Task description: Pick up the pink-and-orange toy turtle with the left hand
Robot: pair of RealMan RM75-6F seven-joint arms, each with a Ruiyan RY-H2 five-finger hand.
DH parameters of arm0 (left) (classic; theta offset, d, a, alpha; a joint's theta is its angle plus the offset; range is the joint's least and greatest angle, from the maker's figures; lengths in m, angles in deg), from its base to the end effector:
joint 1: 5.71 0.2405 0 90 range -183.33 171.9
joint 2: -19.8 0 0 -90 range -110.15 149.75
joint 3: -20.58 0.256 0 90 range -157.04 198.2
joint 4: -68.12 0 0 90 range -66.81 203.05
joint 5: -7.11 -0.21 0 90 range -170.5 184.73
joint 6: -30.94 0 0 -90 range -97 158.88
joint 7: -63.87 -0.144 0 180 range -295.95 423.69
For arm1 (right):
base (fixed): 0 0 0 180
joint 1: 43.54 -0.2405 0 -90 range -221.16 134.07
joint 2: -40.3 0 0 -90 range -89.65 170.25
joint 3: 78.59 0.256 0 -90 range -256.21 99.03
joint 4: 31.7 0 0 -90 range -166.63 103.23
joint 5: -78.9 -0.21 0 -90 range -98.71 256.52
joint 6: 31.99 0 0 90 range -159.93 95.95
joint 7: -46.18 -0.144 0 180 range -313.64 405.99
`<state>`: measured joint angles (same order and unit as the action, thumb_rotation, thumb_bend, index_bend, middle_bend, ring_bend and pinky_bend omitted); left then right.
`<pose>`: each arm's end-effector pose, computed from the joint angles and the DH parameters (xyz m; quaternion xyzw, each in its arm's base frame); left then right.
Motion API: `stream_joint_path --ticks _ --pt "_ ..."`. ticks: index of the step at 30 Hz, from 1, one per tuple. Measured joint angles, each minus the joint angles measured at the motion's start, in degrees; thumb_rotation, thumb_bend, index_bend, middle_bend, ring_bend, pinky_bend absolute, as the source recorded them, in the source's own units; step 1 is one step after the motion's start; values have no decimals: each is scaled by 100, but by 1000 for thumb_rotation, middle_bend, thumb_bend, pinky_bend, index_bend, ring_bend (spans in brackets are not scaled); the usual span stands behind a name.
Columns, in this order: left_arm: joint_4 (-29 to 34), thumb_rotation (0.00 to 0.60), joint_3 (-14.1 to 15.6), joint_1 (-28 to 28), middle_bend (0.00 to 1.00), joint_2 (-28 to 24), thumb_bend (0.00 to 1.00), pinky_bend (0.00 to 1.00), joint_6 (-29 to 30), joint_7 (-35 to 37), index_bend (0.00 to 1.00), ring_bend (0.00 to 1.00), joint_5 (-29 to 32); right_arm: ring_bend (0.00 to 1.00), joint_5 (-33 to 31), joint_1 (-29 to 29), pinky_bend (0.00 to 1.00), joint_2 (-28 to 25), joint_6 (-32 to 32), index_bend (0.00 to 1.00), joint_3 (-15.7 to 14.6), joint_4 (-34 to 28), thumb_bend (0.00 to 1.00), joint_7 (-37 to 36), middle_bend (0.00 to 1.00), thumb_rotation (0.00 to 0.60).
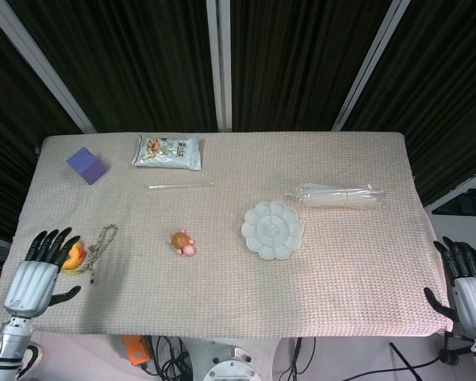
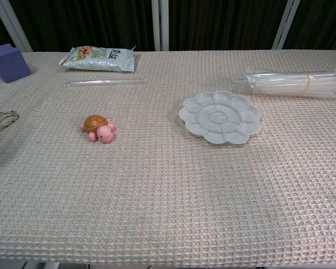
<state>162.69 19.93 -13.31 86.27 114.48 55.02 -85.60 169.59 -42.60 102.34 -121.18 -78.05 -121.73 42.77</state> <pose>-0.2793 0.1840 0.1281 -0.6649 -0.3369 -0.3841 0.5448 -0.3256 -0.1406 0.1736 0.5962 -0.3866 0.3782 0.5934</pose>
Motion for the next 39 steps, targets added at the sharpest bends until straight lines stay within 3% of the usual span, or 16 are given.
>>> stream_joint_path --ticks 9,22,33,39 --pt "65 600 -339 -1077 81 222 161 3 -1185 -34 141 0 -97 0 -61 22 0 -46 -12 0 15 -1 233 -13 0 600" --pt "-927 600 -671 -2673 138 1587 244 4 -2921 76 184 0 187 0 -241 43 0 -139 -14 0 100 89 233 -226 0 600" --pt "-1624 600 -587 -3041 196 2120 277 4 -3347 -168 218 0 662 0 -286 76 0 -131 -6 0 104 261 233 -427 0 600" --pt "-1738 600 -485 -3046 296 2212 281 13 -3219 -320 334 0 742 0 -297 71 0 -103 31 0 102 300 233 -442 0 600"
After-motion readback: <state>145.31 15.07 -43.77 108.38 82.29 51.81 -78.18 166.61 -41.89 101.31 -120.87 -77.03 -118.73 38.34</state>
